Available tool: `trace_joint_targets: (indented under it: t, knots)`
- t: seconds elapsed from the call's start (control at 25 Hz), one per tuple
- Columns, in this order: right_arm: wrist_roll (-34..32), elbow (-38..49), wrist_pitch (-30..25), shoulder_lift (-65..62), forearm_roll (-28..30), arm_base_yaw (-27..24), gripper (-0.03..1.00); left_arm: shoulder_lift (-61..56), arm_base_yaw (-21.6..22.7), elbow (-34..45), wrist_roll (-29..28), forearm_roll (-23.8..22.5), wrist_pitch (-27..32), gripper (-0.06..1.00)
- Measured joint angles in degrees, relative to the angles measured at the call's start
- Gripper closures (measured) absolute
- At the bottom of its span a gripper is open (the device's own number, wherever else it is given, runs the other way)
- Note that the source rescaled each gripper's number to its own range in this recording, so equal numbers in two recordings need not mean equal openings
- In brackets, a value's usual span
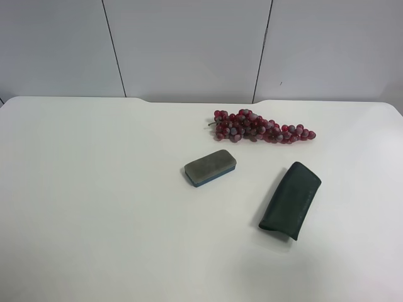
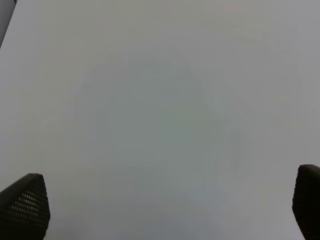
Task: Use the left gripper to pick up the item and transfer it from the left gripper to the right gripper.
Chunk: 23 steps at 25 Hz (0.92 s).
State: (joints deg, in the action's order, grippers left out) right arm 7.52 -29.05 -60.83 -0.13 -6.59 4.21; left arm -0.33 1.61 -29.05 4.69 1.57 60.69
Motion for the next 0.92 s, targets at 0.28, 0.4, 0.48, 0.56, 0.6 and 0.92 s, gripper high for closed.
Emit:
trace_joint_targets:
  t: [0.28,0.4,0.48,0.56,0.6,0.92]
  knots:
    - [0.0,0.0,0.0,0.0,0.0,0.0,-0.03,0.0,0.0,0.0,0.05,0.0,0.0,-0.04]
    - [0.0,0.0,0.0,0.0,0.0,0.0,-0.03,0.0,0.0,0.0,0.05,0.0,0.0,-0.04]
    - [0.0,0.0,0.0,0.0,0.0,0.0,-0.03,0.0,0.0,0.0,0.05,-0.02,0.0,-0.04]
    - [0.0,0.0,0.0,0.0,0.0,0.0,-0.03,0.0,0.0,0.0,0.05,-0.12,0.0,-0.04]
    - [0.0,0.0,0.0,0.0,0.0,0.0,-0.03,0.0,0.0,0.0,0.05,-0.12,0.0,-0.04]
    - [0.0,0.0,0.0,0.0,0.0,0.0,-0.03,0.0,0.0,0.0,0.05,-0.12,0.0,-0.04]
